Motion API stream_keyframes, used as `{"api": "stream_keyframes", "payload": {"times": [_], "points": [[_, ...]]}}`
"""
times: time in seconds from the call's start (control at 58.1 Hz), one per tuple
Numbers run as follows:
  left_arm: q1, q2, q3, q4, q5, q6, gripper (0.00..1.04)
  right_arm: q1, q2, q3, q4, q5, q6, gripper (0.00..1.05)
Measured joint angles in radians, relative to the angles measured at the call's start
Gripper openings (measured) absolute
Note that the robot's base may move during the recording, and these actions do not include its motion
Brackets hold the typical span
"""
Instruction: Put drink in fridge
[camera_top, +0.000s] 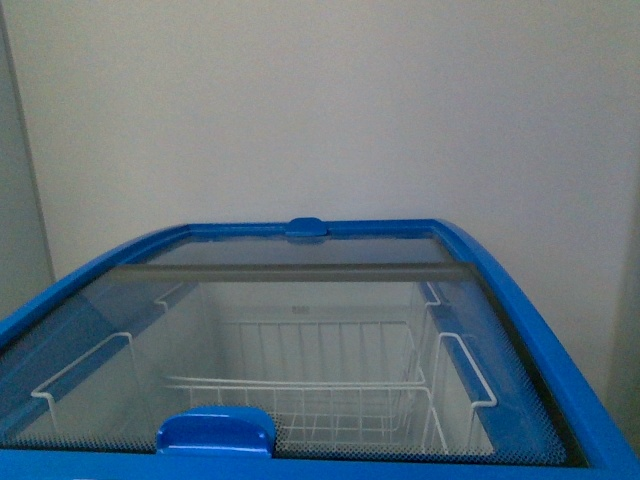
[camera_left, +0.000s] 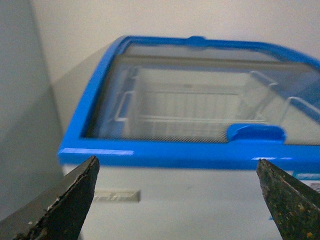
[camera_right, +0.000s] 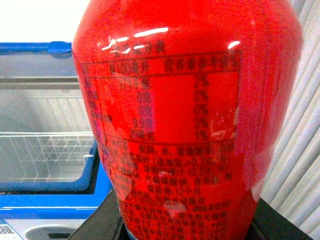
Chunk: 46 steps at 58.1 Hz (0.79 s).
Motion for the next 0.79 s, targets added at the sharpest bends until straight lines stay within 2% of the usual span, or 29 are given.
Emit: {"api": "stream_keyframes", "payload": {"times": [0.138, 0.224, 0.327, 0.431, 0.517, 0.654, 0.792], "points": [[-0.108, 0.491, 0.162, 0.441, 0.131, 0.172, 0.97, 0.001, 0.0, 0.0, 0.0, 0.001, 0.0, 0.37], [-0.189, 0.76, 0.311, 0.523, 0.248, 0.337, 0.97, 0.001, 0.0, 0.0, 0.0, 0.0, 0.0, 0.37], [-0.266, 0.97, 0.456, 0.46, 0.37, 0.506, 0.97, 0.002, 0.0, 0.0, 0.0, 0.001, 0.0, 0.37], [-0.307, 1.081, 0.56, 0.381, 0.428, 0.623, 0.97, 0.002, 0.0, 0.0, 0.0, 0.001, 0.0, 0.37], [-0.334, 1.188, 0.679, 0.242, 0.472, 0.789, 0.97, 0.002, 0.0, 0.0, 0.0, 0.0, 0.0, 0.37], [-0.323, 1.307, 0.803, 0.041, 0.494, 1.027, 0.97, 0.002, 0.0, 0.0, 0.0, 0.0, 0.0, 0.37], [-0.27, 1.363, 0.889, -0.145, 0.509, 1.225, 0.97, 0.002, 0.0, 0.0, 0.0, 0.0, 0.0, 0.37]]}}
